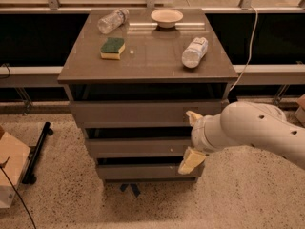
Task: Open middle drawer
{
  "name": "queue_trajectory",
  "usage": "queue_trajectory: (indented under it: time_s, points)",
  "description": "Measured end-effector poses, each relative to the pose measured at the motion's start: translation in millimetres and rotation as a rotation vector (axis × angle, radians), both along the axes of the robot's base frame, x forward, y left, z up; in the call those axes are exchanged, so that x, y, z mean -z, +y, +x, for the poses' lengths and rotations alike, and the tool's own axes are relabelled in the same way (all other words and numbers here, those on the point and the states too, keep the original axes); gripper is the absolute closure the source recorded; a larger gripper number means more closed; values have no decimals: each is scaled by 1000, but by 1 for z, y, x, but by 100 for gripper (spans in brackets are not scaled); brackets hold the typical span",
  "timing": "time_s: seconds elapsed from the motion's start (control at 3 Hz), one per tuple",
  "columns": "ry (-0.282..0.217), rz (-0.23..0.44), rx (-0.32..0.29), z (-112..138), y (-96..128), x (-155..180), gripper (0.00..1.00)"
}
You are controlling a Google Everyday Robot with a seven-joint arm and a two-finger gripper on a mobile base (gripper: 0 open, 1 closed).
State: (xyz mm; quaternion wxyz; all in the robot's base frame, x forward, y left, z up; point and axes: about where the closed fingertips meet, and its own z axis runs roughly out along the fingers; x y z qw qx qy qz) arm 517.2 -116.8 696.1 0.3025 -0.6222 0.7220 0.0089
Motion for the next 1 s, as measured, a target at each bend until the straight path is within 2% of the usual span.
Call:
queue_trajectory:
  time_s: [0.33,0.67,1.0]
  points:
    - [15,-5,17,10,0,22,0]
    - [58,-2,39,24,-4,57,0]
    - [58,-2,39,24,-4,58,0]
